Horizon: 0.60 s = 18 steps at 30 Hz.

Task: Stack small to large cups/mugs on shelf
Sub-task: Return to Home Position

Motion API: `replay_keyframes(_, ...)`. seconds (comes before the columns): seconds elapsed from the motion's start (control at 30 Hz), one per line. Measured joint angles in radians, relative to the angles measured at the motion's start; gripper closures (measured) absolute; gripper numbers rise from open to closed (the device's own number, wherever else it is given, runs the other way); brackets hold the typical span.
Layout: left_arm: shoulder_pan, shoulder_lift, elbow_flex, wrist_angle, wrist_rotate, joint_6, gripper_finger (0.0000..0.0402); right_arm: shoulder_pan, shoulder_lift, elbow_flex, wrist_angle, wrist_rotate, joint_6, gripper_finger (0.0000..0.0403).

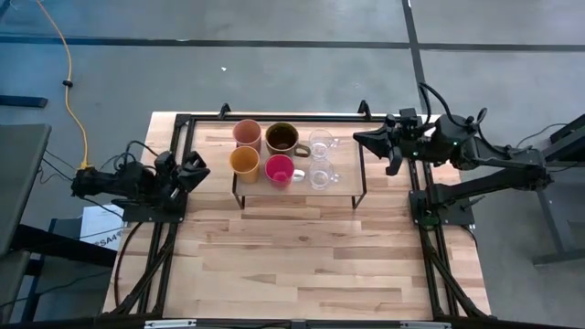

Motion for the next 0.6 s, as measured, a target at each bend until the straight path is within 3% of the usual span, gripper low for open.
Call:
replay_keyframes(0.43,0.001,-0.007,-0.002,-0.121,-0.02,0.041,0.0401,0.0,-0.021,0.0,-0.139,0.02,0.079,0.0403)
replay_keyframes(0.6,0.073,-0.007,-0.001,-0.17,-0.024,0.051,0.0401,-0.012,-0.039,0.0,-0.154,0.041,0.086,0.0403)
